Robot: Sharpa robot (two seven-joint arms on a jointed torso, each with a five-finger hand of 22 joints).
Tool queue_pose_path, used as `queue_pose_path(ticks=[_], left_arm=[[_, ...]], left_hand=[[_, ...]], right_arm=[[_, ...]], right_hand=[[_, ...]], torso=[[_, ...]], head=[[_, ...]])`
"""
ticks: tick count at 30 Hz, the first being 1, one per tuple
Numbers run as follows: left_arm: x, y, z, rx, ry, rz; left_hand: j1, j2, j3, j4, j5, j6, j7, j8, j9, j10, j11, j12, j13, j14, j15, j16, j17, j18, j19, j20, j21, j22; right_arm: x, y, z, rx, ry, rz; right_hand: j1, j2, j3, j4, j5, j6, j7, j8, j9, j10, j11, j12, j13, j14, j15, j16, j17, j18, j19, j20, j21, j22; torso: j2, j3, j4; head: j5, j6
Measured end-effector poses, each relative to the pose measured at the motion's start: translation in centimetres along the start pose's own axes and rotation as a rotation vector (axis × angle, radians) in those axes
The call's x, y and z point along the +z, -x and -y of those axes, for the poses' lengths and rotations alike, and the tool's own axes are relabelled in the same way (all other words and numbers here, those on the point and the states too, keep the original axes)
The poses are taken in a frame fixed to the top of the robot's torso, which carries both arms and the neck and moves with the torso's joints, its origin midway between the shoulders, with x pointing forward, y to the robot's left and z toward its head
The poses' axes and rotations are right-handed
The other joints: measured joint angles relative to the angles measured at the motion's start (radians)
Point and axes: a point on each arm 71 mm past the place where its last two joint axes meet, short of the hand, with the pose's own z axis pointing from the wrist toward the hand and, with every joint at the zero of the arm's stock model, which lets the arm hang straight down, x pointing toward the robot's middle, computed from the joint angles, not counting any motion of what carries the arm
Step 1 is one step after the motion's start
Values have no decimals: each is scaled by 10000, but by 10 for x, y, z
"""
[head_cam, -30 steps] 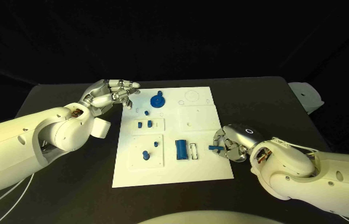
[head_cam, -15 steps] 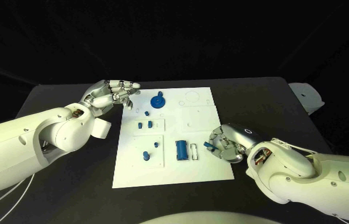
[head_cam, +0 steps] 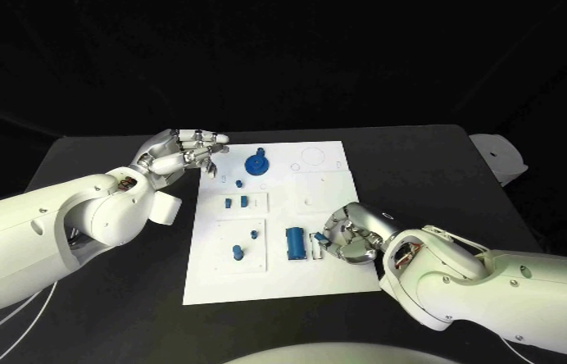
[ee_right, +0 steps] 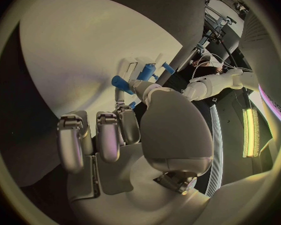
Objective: Assemble the parts on the task board
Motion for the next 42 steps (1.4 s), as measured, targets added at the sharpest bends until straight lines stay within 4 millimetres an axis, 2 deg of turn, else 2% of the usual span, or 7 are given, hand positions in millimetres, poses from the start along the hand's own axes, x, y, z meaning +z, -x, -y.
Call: queue_pose_path(ticks=[7, 9, 12, 15, 20, 29, 42], left_arm=[[0, 0, 0, -2, 2, -5], [0, 0, 0, -3, 2, -6], [0, 0, 0, -3, 3, -7], [0, 0, 0, -3, 4, -9], [0, 0, 0, -1, 6, -4], [0, 0, 0, -3, 16, -7], [-1, 1, 0, 1, 28, 5]], left_hand=[[0, 0, 0, 0, 0, 0, 0, 0, 0, 0, 0, 0, 0, 0, 0, 0, 0, 0, 0, 0, 0, 1], [0, 0, 0, 0, 0, 0, 0, 0, 0, 0, 0, 0, -1, 0, 0, 0, 1, 0, 0, 0, 0, 1], [0, 0, 0, 0, 0, 0, 0, 0, 0, 0, 0, 0, -1, 0, 0, 0, 1, 0, 0, 0, 0, 1], [-28, 28, 0, 0, 0, 0, 0, 0, 0, 0, 0, 0, -1, 0, 0, 0, -10, 0, 0, 0, 0, 1], [-40, 40, 0, 0, 0, 0, 0, 0, 0, 1, 0, 0, -2, 1, 0, 0, -13, 0, 0, 0, 0, 1], [-40, 40, 0, 0, 0, 0, 0, 0, 0, 1, 0, 0, -2, 1, 0, 0, -13, 0, 0, 0, 0, 1], [-40, 40, 0, 0, 0, 0, 0, 0, 0, 1, 0, 0, 6, 1, 1, -1, -12, 0, 0, 0, 0, 2]], right_arm=[[6, -7, 1, 242, -239, -383], [7, -9, 1, 257, -263, -458], [10, -10, 0, 260, -283, -504], [11, -10, 0, 243, -313, -496], [12, -10, 0, 178, -314, -477], [13, -11, 0, 12, -276, -428], [12, -11, 0, -120, -222, -421]], right_hand=[[-500, -3, 16, 117, -446, 0, 0, 153, 8, 0, 0, 36, -1, 0, 0, 0, 3, 0, 0, 0, 0, -1], [-746, -57, -105, 240, -182, 2, 0, 228, 294, 0, 0, 36, -1, 0, 0, 0, 3, 0, 0, 0, 0, -1], [-888, -87, -244, 342, -27, 95, -55, 271, 386, 0, 0, 36, -2, 0, 0, 0, 2, 0, 0, 0, 0, -2], [-956, -92, -359, 378, -100, 226, -161, 294, 366, -16, -16, 36, -2, 0, 1, 0, 2, 0, 0, 0, 0, -2], [-1012, -42, -482, 447, -246, 247, -167, 343, 364, -35, -35, 42, -2, 0, 1, 0, 1, 0, -1, 0, 0, -2], [-1249, -172, -798, 652, -459, 323, -213, 347, 387, -34, -35, 76, -3, 1, 1, 0, 0, 1, -37, -36, 0, -3], [-2035, -279, -1919, 800, 148, 339, -229, 343, 381, -34, -35, 76, -5, 1, 1, 0, -1, 1, -37, -36, 0, -4]], torso=[[-3, 0, -6], [-4, 2, -6], [-4, 5, -12], [-4, 11, -12], [-4, 12, -12], [-2, 11, -12], [-3, 5, -12]], head=[[8, -20], [8, -23], [2, -24], [3, -19], [15, -35], [9, -43], [9, -82]])
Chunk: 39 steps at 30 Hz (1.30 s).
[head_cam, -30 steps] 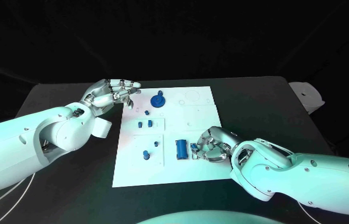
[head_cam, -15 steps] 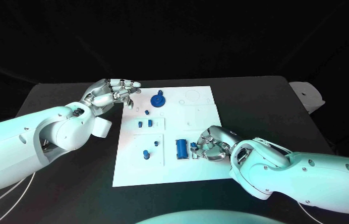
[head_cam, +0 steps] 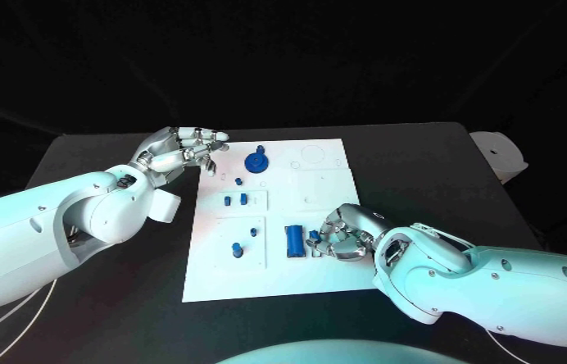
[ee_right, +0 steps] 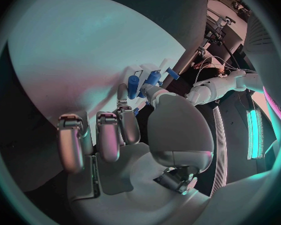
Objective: Assemble the parts on the task board
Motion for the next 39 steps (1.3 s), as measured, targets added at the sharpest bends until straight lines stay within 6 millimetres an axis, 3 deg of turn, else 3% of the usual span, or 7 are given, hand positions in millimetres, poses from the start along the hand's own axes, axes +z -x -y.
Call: queue_pose_path(ticks=[10, 25, 28, 30, 32, 39], left_arm=[[0, 1, 0, 4, 7, 12], [-1, 1, 0, 7, 15, 23], [-1, 1, 0, 8, 16, 24], [-1, 1, 0, 8, 16, 26], [-1, 2, 0, 9, 17, 29], [-1, 2, 0, 14, 20, 42]], left_hand=[[0, 0, 0, 0, 38, 0, 0, 0, 0, 0, 0, 42, -1, 0, 0, 0, -11, 0, 0, 0, 0, 0], [0, 0, 0, 0, 38, 0, 0, 0, 0, 0, 0, 40, -3, 0, 0, 0, -10, 0, 0, 0, 0, -1], [0, 0, 0, 0, 38, 0, 0, 0, 0, 0, 0, 39, -3, 0, 0, 0, -10, 0, 0, 0, 0, -8], [0, 0, 0, 0, 38, 0, 0, 0, 0, 0, 0, 39, -3, 0, 0, 0, -10, 1, 0, 0, 0, -8], [-39, 39, 0, 0, 38, 0, 0, 0, 0, 0, 0, 39, -3, 0, 0, 0, -19, 0, 0, 0, 0, -8], [-39, 40, 0, 0, 37, 0, 0, 0, 0, 0, 0, 39, -4, 0, 0, 0, -20, 1, 0, 0, 0, -7]], right_arm=[[-3, 0, -1, -4, 103, 8], [-9, 1, -2, -2, 308, 18], [-9, 2, 0, -34, 296, 27], [-10, 4, 2, -72, 274, 28], [-11, 4, 4, -108, 285, 9], [-14, 4, 4, -197, 451, -141]], right_hand=[[-384, 48, -412, 8, 35, 1, 0, 5, 20, 0, 0, 0, 0, 0, 0, 0, -1, -1, 0, 0, 0, -1], [-516, 194, -517, -22, 123, 19, -20, 39, -9, 0, 0, 41, -1, 0, 0, 38, -2, 0, 2, -1, 0, -1], [217, 296, -427, -201, 322, 19, -21, 38, -10, -35, -41, 41, -2, 38, -38, 38, -3, -1, 37, -36, 0, 8], [997, 295, -234, -502, -274, 19, -21, 38, -10, 0, -76, 40, -2, 38, -37, 38, -3, 0, 37, -36, 0, 7], [1195, 209, -182, -554, -594, 19, -21, 38, -28, 0, -76, 40, -2, 38, -37, 38, -3, -1, 36, -36, 0, 7], [1258, 146, -229, -508, -877, 19, -20, 38, -49, 0, -76, 76, -2, 37, -37, 38, -3, 0, 37, -35, 0, 7]], torso=[[0, 3, 3], [-6, 2, 0], [-6, 2, 0], [-6, 1, 1], [-8, 1, 5], [-8, 1, 0]], head=[[0, -11], [20, -35], [20, -35], [20, -34], [20, -31], [40, -35]])
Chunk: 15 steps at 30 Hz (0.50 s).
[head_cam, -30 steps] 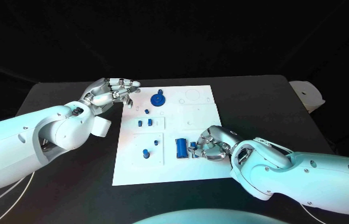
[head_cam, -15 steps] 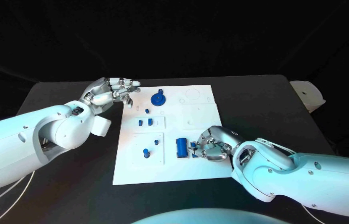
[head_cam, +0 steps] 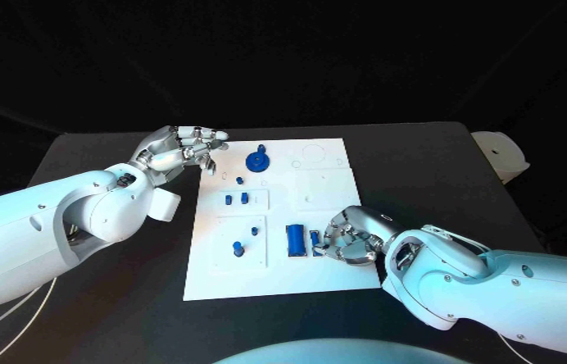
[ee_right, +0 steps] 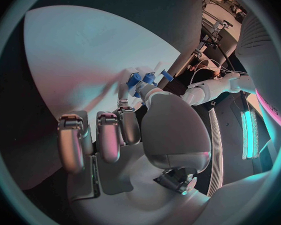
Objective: Assemble the parts on the task board
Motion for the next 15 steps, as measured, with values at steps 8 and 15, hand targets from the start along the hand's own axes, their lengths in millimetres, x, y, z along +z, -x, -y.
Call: queue_pose_path(ticks=[8, 15], left_arm=[[0, 0, 0, 2, 4, 4], [0, 0, 0, 3, 8, 7]], left_hand=[[0, 0, 0, 0, 0, 0, 0, 0, 0, 0, 0, 0, 0, 0, 0, 0, 1, 0, 0, 0, 0, 0], [0, 0, 0, 0, 0, 0, 0, 0, 0, 0, 0, 0, -1, 0, 0, 0, 1, 0, 0, 0, 0, 0]], right_arm=[[-1, -1, 1, -63, 116, -130], [-1, -1, 1, -81, 149, -149]], right_hand=[[0, 0, -80, 79, -107, 0, 0, 0, -10, 0, 0, 0, -1, 0, 0, 40, 8, 0, 0, 0, 0, -1], [-1, 0, -134, 249, -116, 0, 0, 0, -20, 0, 1, 0, -1, -1, 1, 40, 7, 0, -1, 1, 0, -2]], torso=[[-1, 1, -4], [5, 2, 0]], head=[[-3, 12], [-11, 12]])
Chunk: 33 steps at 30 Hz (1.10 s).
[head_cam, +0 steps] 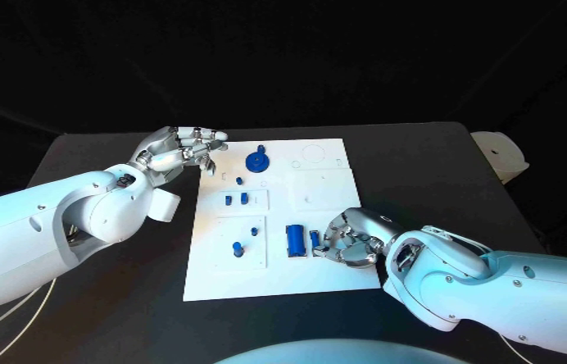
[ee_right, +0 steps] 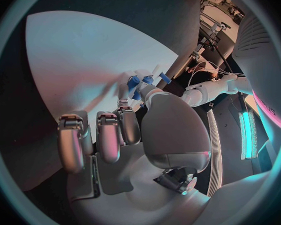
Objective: Assemble the parts on the task board
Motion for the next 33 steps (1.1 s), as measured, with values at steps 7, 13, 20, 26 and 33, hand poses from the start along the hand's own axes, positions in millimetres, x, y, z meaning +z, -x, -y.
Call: queue_pose_path(ticks=[7, 13, 20, 26, 33], left_arm=[[0, 0, 0, 0, 3, 0], [0, 0, 0, -1, 7, -5], [0, 0, 0, 0, 11, -4], [0, 0, 0, -1, 14, -5], [0, 0, 0, 0, 21, -3]], left_hand=[[0, 0, 0, 0, 0, 0, 0, 0, 0, -75, 1, 48, 11, 0, 0, 0, -9, 0, 0, 0, 0, 0], [0, 0, 0, 0, 0, 0, 0, 0, 0, -75, 1, 48, 10, 0, 0, 0, -9, 0, 0, 0, 0, 0], [0, 0, 0, 0, 0, 0, 0, 0, 0, -74, 1, 48, 9, 0, 0, 0, -8, 0, 38, 38, -39, 1], [0, 0, 0, 0, 0, 0, 0, 0, 0, -74, 1, 48, 9, 0, 0, 0, -17, 1, 38, 38, -39, 1], [-41, 41, 0, 0, 0, 0, 0, 0, 0, -74, 1, 48, 8, 0, 0, 41, -16, 0, 38, 38, -39, 1]], right_arm=[[1, 0, 0, -20, 14, -6], [5, -1, 1, -43, 36, -5], [8, -2, 1, -69, 59, 12], [12, -2, 4, -115, 75, 49], [15, 0, 6, -169, 185, 95]], right_hand=[[-55, 55, 2, 58, 0, 0, 0, 0, -10, 0, 0, 41, 0, 0, 0, 0, -1, 0, 0, 0, 0, -1], [-60, 60, -2, 137, -41, 0, 0, 0, -10, 0, 1, 41, 0, 0, 0, 0, -2, 0, 0, 0, 0, -1], [-148, 147, -49, 184, -135, 0, 0, 0, -10, 0, 1, 41, 0, 0, 0, 0, -3, 0, 0, 0, 0, -2], [-144, 145, -71, 207, -464, 0, 0, 41, -10, 0, 1, 83, -1, -1, 0, 0, -3, 0, 0, 1, 0, -2], [712, 264, -126, 178, -1266, 0, 0, 81, -20, 0, 1, 131, 8, 0, 1, 48, -4, 0, -1, 1, 0, -3]], torso=[[5, 1, 6], [4, 2, 5], [3, 1, 6], [3, -3, 11], [-2, -7, 6]], head=[[1, 6], [5, 8], [-1, 21], [4, 18], [20, -10]])
